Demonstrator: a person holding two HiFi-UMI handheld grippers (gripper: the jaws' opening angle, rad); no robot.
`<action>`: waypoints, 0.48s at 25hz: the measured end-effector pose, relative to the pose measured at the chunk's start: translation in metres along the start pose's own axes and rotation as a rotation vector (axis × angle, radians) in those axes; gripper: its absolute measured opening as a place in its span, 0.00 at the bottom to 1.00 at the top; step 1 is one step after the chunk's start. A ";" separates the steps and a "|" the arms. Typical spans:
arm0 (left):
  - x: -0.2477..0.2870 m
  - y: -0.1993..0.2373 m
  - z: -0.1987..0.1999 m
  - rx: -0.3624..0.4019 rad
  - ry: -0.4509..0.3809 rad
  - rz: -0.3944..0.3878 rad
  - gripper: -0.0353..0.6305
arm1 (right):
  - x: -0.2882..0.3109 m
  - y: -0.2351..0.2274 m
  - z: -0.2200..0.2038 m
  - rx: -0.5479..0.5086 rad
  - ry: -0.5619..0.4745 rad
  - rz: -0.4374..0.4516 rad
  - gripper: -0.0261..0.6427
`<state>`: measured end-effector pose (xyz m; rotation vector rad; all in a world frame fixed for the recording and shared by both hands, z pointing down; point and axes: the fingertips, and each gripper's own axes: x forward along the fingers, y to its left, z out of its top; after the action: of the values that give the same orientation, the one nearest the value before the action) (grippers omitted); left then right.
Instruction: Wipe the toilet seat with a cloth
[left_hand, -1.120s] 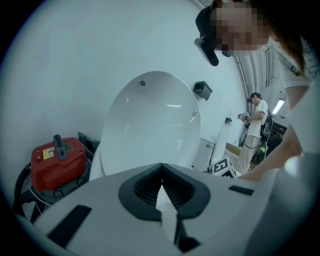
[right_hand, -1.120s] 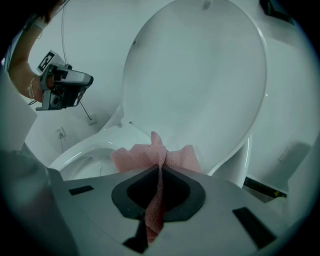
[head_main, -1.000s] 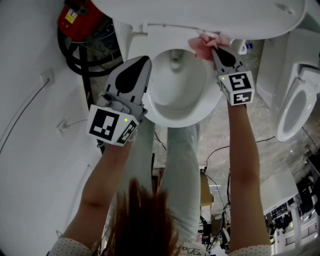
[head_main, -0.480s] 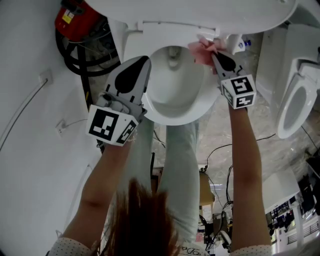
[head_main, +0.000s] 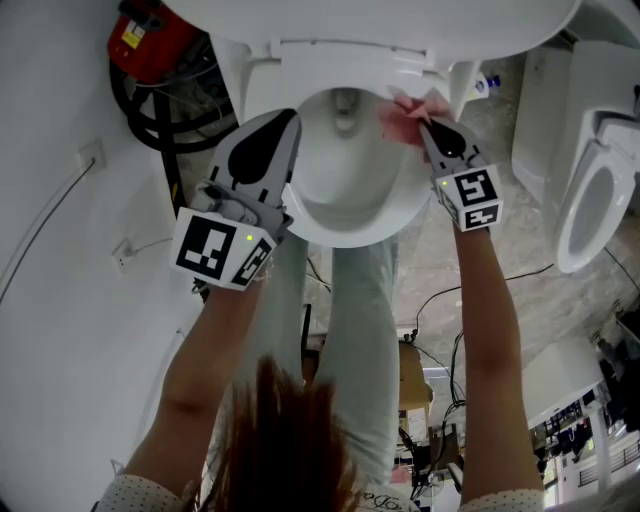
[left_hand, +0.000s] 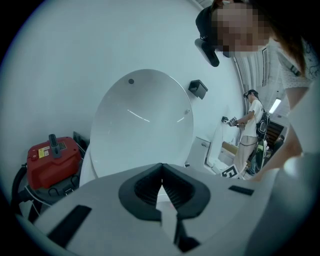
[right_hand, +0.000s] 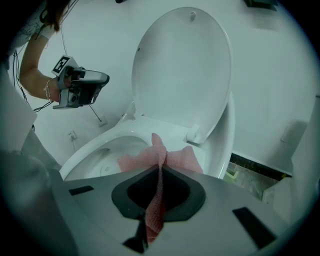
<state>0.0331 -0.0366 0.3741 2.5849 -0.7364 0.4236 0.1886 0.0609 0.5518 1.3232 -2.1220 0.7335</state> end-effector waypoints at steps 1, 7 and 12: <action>-0.001 0.000 0.000 0.000 0.000 0.000 0.05 | -0.001 0.001 -0.001 0.000 -0.001 0.000 0.07; -0.004 -0.001 -0.002 0.002 0.002 0.001 0.05 | -0.006 0.009 -0.011 -0.007 0.007 0.011 0.07; -0.007 -0.002 -0.003 0.001 0.000 0.006 0.05 | -0.012 0.015 -0.018 0.004 0.008 0.010 0.07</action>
<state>0.0279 -0.0302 0.3731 2.5840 -0.7435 0.4260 0.1822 0.0859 0.5537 1.3108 -2.1240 0.7467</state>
